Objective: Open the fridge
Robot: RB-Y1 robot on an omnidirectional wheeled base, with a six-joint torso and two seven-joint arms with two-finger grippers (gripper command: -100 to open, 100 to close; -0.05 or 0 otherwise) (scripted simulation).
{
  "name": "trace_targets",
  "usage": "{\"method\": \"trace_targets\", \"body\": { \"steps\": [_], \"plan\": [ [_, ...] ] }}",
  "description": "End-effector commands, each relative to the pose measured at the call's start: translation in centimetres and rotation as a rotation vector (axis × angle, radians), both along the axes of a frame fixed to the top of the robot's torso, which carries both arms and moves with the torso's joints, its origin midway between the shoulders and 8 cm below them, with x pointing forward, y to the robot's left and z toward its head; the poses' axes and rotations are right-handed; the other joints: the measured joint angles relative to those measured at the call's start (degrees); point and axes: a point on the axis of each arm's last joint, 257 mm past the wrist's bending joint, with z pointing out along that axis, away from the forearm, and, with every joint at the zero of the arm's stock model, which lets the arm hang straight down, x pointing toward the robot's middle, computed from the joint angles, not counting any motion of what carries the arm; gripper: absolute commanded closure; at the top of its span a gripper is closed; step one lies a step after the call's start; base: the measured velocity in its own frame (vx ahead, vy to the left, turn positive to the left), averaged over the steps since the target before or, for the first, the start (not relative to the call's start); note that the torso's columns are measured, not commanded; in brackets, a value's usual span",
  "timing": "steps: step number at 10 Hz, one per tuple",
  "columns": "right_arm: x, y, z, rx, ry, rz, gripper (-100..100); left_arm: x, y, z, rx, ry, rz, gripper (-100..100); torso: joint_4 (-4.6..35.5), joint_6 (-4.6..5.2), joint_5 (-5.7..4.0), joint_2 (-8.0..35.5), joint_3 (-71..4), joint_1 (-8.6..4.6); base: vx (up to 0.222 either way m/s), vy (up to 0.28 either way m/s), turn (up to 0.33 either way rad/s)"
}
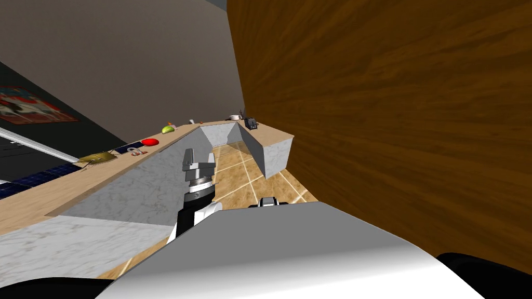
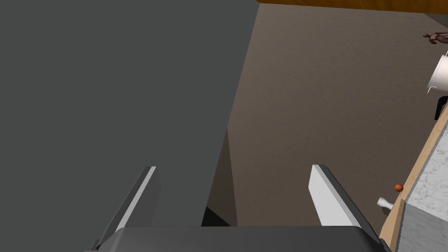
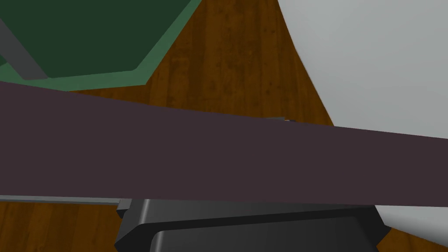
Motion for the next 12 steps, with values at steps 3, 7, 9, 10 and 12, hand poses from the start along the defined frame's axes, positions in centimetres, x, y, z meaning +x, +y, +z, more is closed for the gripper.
{"method": "trace_targets", "body": {
  "steps": [3,7,9,10,12],
  "plan": [
    [-0.7,0.6,2.8,-0.004,-0.003,0.001,-100,0.0,0.0,0.0,0.000,0.000,0.000,0,0.2,0.13,0.12,0.5,0.4,0.71,0.056,-0.027,-0.063],
    [-0.2,0.6,4.5,0.015,0.041,0.012,-100,0.0,0.0,0.0,0.000,0.000,0.000,0,-0.1,0.52,0.69,0.3,-0.1,0.55,0.025,0.001,-0.022],
    [-0.3,0.6,4.5,0.006,0.019,0.012,-100,0.0,0.0,0.0,-0.001,0.000,0.000,0,-0.1,0.47,0.71,0.3,-0.1,0.67,-0.008,0.003,-0.001],
    [-0.4,0.6,4.4,-0.004,-0.003,0.013,-100,0.0,0.0,0.0,-0.001,0.000,0.000,0,-0.1,0.48,0.70,0.3,-0.1,0.67,0.002,0.007,0.013],
    [-0.2,0.7,5.5,-0.003,-0.003,0.022,-100,0.0,0.0,0.0,0.000,0.000,0.000,0,-0.1,0.46,0.62,0.2,-0.1,0.64,0.011,-0.010,-0.023]
  ]
}}
